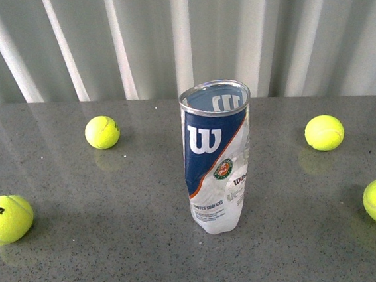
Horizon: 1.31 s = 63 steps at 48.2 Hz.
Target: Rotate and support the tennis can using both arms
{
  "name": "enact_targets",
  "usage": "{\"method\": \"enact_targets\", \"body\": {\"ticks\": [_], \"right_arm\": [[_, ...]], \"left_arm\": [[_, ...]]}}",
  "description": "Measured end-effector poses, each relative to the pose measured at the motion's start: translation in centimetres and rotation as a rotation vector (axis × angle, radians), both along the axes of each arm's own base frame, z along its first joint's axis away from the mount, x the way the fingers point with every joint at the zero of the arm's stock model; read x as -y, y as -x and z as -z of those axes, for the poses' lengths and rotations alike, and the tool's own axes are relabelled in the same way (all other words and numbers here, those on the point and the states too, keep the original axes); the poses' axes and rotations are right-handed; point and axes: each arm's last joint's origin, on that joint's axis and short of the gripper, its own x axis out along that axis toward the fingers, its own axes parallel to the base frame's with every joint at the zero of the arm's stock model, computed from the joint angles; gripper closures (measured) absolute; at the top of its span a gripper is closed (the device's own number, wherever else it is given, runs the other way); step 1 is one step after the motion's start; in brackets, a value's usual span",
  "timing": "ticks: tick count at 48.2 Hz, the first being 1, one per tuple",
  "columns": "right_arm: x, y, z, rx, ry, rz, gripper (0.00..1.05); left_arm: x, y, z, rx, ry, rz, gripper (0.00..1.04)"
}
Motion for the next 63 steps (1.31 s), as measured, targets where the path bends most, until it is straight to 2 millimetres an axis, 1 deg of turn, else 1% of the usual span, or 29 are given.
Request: {"method": "enact_targets", "body": {"ticks": [13, 22, 26, 29, 44, 46, 50, 54, 58, 59, 63], "right_arm": [[0.0, 0.0, 0.0, 0.0, 0.0, 0.0, 0.07], [0.0, 0.0, 0.0, 0.0, 0.0, 0.0, 0.07], [0.0, 0.0, 0.0, 0.0, 0.0, 0.0, 0.07], [0.0, 0.0, 0.0, 0.0, 0.0, 0.0, 0.07], [0.0, 0.0, 0.0, 0.0, 0.0, 0.0, 0.07], [0.0, 0.0, 0.0, 0.0, 0.0, 0.0, 0.07], [0.0, 0.0, 0.0, 0.0, 0.0, 0.0, 0.07], [0.0, 0.0, 0.0, 0.0, 0.0, 0.0, 0.07], [0.0, 0.0, 0.0, 0.0, 0.0, 0.0, 0.07], [0.0, 0.0, 0.0, 0.0, 0.0, 0.0, 0.07], [0.0, 0.0, 0.0, 0.0, 0.0, 0.0, 0.07]], "left_arm": [[0.0, 0.5, 0.8, 0.008, 0.0, 0.0, 1.01], [0.0, 0.9, 0.7, 0.027, 0.0, -0.002, 1.01], [0.0, 1.6, 1.1, -0.008, 0.0, 0.0, 1.01], [0.0, 1.9, 1.0, 0.021, 0.0, 0.0, 1.01], [0.0, 2.0, 1.0, 0.02, 0.0, -0.002, 1.01], [0.0, 2.0, 1.0, 0.02, 0.001, -0.002, 0.96], [0.0, 2.0, 1.0, 0.02, 0.001, -0.002, 0.78], [0.0, 2.0, 1.0, 0.02, 0.001, -0.002, 0.68], [0.0, 2.0, 1.0, 0.02, 0.001, -0.002, 0.53], [0.0, 2.0, 1.0, 0.02, 0.001, -0.002, 0.52], [0.0, 2.0, 1.0, 0.02, 0.001, -0.002, 0.39]]}}
